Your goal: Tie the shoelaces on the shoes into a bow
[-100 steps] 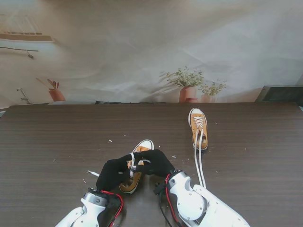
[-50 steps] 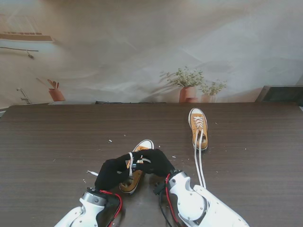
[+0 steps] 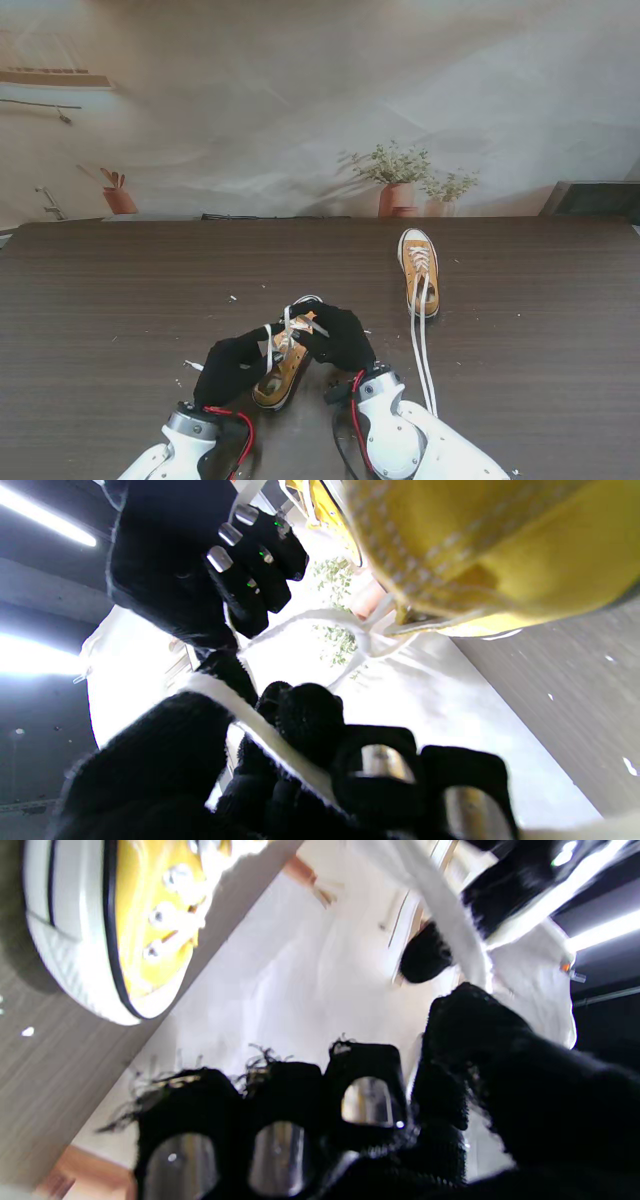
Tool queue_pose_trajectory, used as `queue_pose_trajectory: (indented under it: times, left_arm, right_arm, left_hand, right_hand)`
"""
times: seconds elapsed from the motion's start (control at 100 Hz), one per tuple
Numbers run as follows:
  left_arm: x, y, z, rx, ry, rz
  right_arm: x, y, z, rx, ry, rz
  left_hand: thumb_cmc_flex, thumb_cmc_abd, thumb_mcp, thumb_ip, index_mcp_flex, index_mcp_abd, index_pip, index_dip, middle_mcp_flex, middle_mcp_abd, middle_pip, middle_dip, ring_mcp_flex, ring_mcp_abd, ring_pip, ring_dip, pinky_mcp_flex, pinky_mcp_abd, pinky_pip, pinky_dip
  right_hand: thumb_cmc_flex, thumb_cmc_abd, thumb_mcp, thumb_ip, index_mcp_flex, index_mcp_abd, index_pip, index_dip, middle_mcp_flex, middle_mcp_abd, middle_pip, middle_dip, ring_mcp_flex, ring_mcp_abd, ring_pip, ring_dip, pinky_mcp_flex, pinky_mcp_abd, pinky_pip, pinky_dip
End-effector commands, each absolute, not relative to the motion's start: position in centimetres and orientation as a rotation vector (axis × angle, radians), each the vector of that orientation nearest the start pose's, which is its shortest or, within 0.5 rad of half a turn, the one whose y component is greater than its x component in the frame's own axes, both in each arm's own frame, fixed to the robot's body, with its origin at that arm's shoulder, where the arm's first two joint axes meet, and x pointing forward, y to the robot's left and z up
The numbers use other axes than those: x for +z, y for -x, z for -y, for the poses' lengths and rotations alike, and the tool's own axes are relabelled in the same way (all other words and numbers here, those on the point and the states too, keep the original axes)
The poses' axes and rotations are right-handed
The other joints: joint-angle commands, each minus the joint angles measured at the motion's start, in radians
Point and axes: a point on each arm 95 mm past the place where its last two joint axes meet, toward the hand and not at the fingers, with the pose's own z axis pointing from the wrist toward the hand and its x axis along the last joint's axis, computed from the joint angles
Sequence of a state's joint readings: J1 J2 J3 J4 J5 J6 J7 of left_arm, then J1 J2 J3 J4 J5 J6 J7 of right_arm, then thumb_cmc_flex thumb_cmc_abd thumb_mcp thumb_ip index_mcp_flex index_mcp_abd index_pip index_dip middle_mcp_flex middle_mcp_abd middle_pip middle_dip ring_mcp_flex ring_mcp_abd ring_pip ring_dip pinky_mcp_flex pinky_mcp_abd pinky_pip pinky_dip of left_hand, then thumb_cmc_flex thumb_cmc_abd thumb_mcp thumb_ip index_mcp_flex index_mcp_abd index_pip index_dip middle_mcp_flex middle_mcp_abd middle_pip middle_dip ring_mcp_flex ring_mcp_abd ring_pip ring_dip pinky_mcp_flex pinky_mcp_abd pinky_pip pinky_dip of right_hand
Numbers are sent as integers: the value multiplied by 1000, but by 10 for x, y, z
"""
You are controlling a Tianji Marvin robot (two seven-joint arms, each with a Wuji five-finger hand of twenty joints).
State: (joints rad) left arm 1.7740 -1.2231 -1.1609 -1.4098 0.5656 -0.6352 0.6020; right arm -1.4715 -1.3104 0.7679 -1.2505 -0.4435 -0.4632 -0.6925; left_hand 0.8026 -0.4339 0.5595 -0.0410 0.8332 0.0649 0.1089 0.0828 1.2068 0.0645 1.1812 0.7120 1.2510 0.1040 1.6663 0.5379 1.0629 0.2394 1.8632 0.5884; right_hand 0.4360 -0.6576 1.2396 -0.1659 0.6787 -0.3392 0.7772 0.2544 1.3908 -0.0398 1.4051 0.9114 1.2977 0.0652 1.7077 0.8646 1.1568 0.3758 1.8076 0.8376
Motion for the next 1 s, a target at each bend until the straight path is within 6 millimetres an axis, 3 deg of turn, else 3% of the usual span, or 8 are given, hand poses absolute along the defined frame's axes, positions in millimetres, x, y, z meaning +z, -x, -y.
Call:
queue_pose_trajectory:
  times: [0.0,0.07,0.33,0.45,0.51,0.56,0.72,0.99]
  left_arm:
    - [-395,-297,33,-2396,1476,-781]
    - [-395,-296,33,-2399,1481,-787]
    - [-396,-295,34,-2408,1486,-788]
    - [-396,-294,33,-2408,1485,-784]
    - [-396,-293,32,-2407,1485,-783]
    - [-396,-292,32,-2406,1486,-784]
    - [-396,-292,33,-2404,1489,-788]
    - [-394,-292,33,-2409,1485,-782]
  right_arm:
    - [-388,-344,-159,-2648,1648,885]
    - [-388,-347,-162,-2684,1654,835]
    - [-388,-356,-171,-2767,1640,752]
    - [-390,-362,-168,-2853,1608,760]
    - [-390,-364,-166,-2877,1594,772]
    - [-390,-366,-164,-2904,1574,794]
    - [-386,-372,-157,-2985,1499,880]
    - [-378,-378,-162,-3081,1492,853]
  left_hand:
    - [-17,-11,4,-25,-8,-140,-13,17,24,34,-6,-1,20,-16,6,-21,23,-53,231,-11]
    - [-17,-9,3,-26,-7,-140,-13,17,24,34,-6,0,20,-16,5,-21,23,-54,231,-11]
    - [-17,-5,-1,-26,-7,-140,-13,17,23,36,-7,0,20,-20,3,-22,23,-56,231,-11]
    - [-17,-4,-3,-26,-6,-139,-13,17,24,9,-6,0,20,-20,3,-22,23,-56,231,-11]
    - [-15,-5,-3,-26,-7,-138,-13,17,24,37,-7,0,20,-20,3,-22,23,-57,231,-10]
    - [-15,-4,-3,-25,-5,-140,-13,17,25,1,-5,0,20,-22,3,-22,23,-57,231,-9]
    - [-15,-4,-4,-25,-6,-139,-13,17,26,0,-5,0,20,-24,4,-21,24,-58,231,-7]
    - [-16,-3,-6,-25,-5,-141,-13,17,27,1,-5,0,20,-23,5,-21,24,-60,231,-4]
  right_hand:
    - [6,-30,50,0,-21,-56,-11,16,60,31,47,-7,11,-12,83,10,24,6,262,10]
    - [18,-41,9,-74,6,-64,28,-72,60,27,51,-11,12,-17,81,10,24,3,260,8]
    - [11,-133,-27,-149,90,-81,82,-162,60,32,58,-14,11,-14,82,7,24,-2,255,5]
    - [31,-150,-24,-151,105,-91,99,-173,61,34,64,-14,11,-8,82,8,23,-1,252,4]
    - [66,-152,-8,-139,114,-93,105,-177,61,43,71,-13,11,-1,83,8,23,0,249,3]
    - [104,-138,23,-117,135,-98,108,-181,61,52,80,-11,10,6,85,10,22,2,247,3]
    - [153,-146,96,-35,187,-95,53,-133,61,88,99,-17,10,18,87,18,20,31,229,14]
    - [133,-340,25,-147,249,-63,92,-212,62,147,106,-53,11,-4,88,30,21,2,222,9]
